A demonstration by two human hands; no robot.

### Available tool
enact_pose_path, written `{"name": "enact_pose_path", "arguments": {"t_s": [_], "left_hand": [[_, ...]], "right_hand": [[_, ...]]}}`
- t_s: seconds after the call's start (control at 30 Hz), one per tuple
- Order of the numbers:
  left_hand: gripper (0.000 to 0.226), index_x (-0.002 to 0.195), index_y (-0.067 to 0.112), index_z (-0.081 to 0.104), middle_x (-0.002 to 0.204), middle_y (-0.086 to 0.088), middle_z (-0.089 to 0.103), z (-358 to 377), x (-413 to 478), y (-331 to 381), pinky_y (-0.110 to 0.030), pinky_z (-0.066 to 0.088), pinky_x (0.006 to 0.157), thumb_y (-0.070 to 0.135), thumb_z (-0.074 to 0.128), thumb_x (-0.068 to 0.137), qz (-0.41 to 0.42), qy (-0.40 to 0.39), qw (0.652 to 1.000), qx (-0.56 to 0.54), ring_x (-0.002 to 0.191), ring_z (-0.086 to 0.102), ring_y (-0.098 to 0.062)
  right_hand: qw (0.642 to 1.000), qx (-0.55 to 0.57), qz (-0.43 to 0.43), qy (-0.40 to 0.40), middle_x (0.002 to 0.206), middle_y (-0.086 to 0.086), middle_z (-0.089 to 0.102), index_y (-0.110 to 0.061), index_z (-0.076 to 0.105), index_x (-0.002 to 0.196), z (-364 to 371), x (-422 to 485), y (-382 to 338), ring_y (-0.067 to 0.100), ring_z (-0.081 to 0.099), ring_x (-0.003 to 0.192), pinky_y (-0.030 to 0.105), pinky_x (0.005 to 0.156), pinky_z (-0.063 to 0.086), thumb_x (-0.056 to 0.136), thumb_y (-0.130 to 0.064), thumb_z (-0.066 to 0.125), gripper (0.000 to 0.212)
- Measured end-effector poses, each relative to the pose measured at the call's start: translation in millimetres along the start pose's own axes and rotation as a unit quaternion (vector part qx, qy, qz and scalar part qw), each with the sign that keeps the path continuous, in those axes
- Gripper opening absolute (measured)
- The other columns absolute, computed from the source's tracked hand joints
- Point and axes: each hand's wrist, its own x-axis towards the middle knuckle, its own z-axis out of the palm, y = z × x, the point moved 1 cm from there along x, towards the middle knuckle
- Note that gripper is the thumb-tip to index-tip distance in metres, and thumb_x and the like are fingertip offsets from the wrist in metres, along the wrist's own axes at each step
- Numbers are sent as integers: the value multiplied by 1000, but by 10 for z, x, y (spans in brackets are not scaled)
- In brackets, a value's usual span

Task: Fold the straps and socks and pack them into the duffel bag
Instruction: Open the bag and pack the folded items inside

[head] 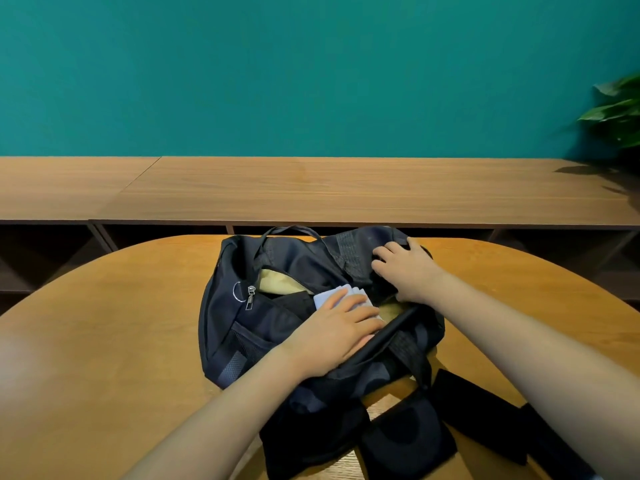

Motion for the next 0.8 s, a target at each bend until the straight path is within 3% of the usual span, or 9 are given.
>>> {"name": "enact_pose_path", "arguments": {"t_s": [0.1,0.17,0.23,0.3,0.37,0.43,0.53,0.7,0.8], "left_hand": [[48,133,19,52,136,3,50,27,-7,-35,-43,16,116,28,21,98,3,-7,1000,13,135,33,-23],[54,134,15,53,137,-1,50,39,-5,-65,-43,18,115,28,20,92,0,-6,1000,5,134,31,-23],[57,135,13,53,138,-3,51,40,9,-98,-41,17,114,30,24,88,-4,-7,1000,-17,132,30,-23],[58,137,15,51,141,0,49,26,51,-108,-42,16,117,35,22,91,-15,-20,999,-29,133,32,-22],[55,139,18,49,143,3,48,1,106,-81,-46,10,119,38,17,98,-37,-33,998,-48,137,32,-21],[51,137,17,50,144,2,48,-12,162,-65,-49,1,120,36,18,101,-43,-63,995,-66,142,27,-20],[55,128,21,55,133,4,54,38,194,-123,-51,-2,119,40,12,100,-32,-107,992,-54,137,31,-17],[53,98,19,60,98,5,60,-65,70,-414,-36,30,102,44,14,102,-36,-38,997,-56,101,50,-20],[56,111,19,62,112,7,63,-77,-12,-437,-36,33,103,45,13,103,-50,-39,996,-70,109,52,-18]], "right_hand": [[987,79,72,122,126,5,57,-18,55,118,21,47,104,27,54,115,38,89,41,94,-29,52,27],[917,269,230,183,103,9,66,-14,53,104,-49,64,233,32,60,90,35,70,41,95,-27,48,16],[868,374,291,145,99,11,64,-14,48,102,-87,83,284,32,55,82,36,68,41,96,-28,48,15],[889,363,247,127,112,6,60,-17,46,115,-106,-5,195,32,55,101,44,87,42,94,-32,54,26],[898,329,163,245,120,-3,57,-22,50,122,-90,-261,-16,24,50,118,46,107,32,93,-35,57,33],[887,319,70,327,115,-11,60,-26,58,116,-36,-622,-267,12,50,119,41,114,27,98,-39,46,26],[916,291,52,270,102,-16,62,-29,62,103,334,-979,-452,8,51,117,41,117,19,102,-54,20,49],[932,279,77,218,86,-17,51,-30,46,85,718,-1175,-481,7,55,101,36,118,11,100,-60,8,51],[934,295,76,187,97,-18,54,-32,49,93,645,-1205,-546,3,50,112,36,119,6,98,-60,8,50]]}}
